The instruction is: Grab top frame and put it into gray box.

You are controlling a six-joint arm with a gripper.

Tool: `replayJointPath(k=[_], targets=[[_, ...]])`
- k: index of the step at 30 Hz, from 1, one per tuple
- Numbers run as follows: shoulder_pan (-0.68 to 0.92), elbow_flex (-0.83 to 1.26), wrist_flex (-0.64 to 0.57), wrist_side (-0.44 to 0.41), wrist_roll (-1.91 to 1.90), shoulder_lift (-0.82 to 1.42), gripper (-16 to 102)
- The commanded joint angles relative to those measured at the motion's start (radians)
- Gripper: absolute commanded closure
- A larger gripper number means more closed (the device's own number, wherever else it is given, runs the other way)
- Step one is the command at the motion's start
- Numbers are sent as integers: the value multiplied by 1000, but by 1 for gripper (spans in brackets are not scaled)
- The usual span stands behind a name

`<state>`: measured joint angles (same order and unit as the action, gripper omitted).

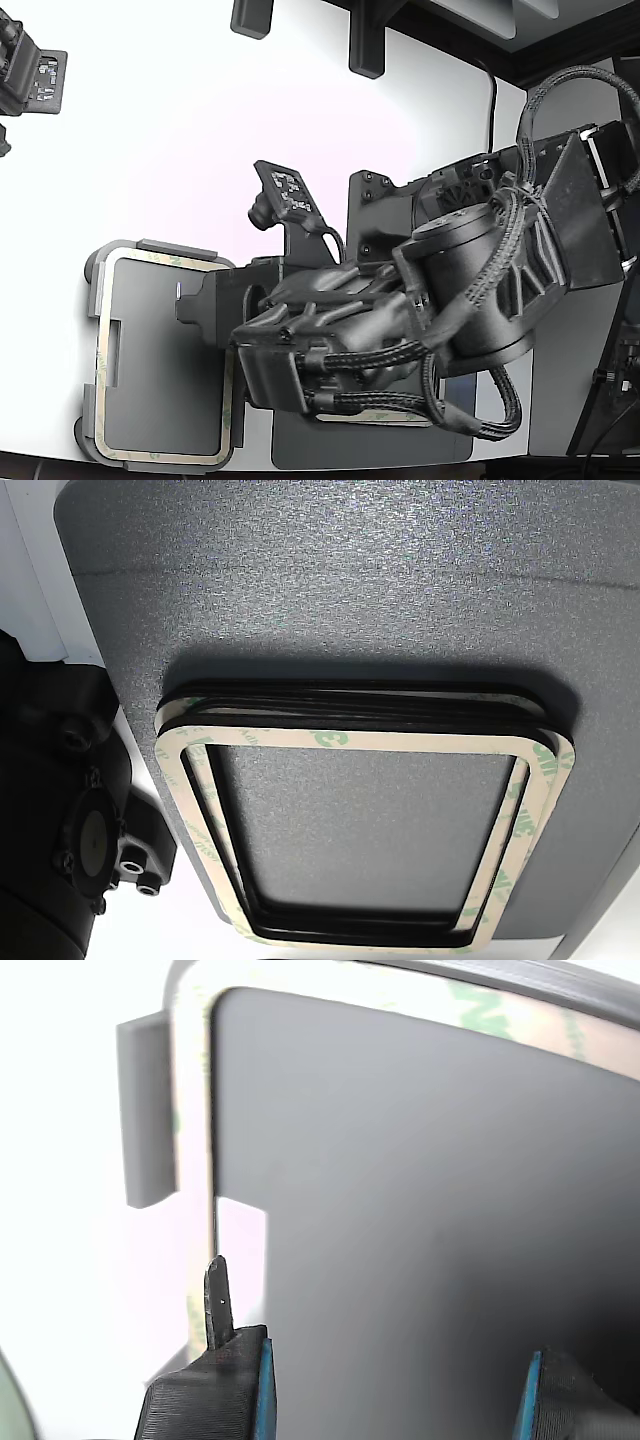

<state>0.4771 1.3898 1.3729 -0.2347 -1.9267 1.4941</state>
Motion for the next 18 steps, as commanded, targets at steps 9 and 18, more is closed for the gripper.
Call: replayJointPath(k=[9, 18], targets=[[-14, 272, -356, -245, 741, 310, -14], [-156, 666, -531, -195, 1580, 752, -14]])
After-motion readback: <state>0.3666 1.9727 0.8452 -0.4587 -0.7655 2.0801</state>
